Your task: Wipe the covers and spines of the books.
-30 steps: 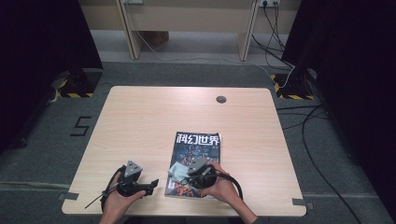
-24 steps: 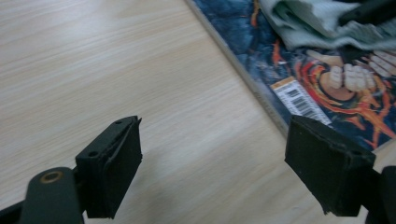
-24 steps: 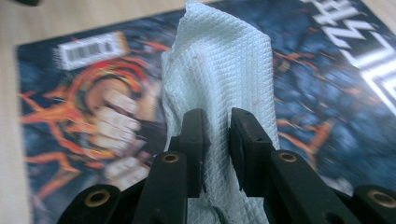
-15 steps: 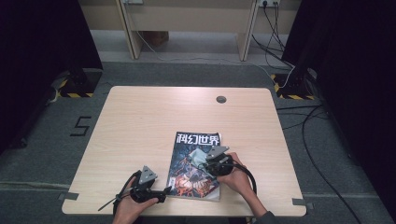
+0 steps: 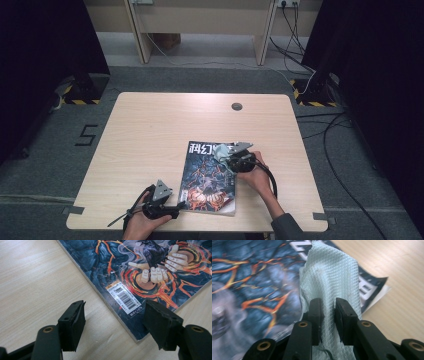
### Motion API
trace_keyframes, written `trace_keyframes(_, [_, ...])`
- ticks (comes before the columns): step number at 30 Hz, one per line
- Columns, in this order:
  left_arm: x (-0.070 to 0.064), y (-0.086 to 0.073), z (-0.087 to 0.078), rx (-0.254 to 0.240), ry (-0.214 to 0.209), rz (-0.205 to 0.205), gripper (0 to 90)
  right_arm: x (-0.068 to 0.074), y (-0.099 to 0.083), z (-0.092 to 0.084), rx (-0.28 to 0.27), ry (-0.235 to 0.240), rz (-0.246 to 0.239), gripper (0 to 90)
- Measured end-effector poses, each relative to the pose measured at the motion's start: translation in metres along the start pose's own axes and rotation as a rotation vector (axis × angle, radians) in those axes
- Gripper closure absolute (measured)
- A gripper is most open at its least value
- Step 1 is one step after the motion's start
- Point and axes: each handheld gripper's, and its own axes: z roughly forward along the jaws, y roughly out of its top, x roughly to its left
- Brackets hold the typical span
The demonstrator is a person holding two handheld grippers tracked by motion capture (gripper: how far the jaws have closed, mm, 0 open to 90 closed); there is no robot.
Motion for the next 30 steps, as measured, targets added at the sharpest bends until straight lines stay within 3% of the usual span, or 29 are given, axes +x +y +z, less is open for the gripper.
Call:
trace_keyframes(2, [-0.001,0.000,0.000,-0.001,-0.001,0.006,35.3,-0.007,0.004,0.006,-0.009,-0.031,0.005,75.7])
trace_keyframes(8, [-0.008,0.001,0.003,-0.010,-0.025,0.015,39.0,-0.019,0.011,0.016,-0.025,-0.024,0.040,75.8])
trace_keyframes(18, [-0.007,0.001,0.006,-0.011,-0.051,-0.034,38.6,-0.030,0.026,0.028,0.004,-0.077,0.023,75.9])
trace_keyframes(20, [-0.007,0.001,0.006,-0.014,-0.051,-0.037,38.4,-0.029,0.028,0.029,0.014,-0.092,-0.005,75.9])
trace_keyframes(27, [-0.006,0.001,0.006,-0.012,-0.045,-0.041,35.9,-0.030,0.031,0.031,0.026,-0.112,-0.027,76.3])
trace_keyframes(30, [-0.005,0.000,0.006,-0.016,-0.049,-0.051,35.4,-0.031,0.031,0.031,0.021,-0.106,-0.014,78.0])
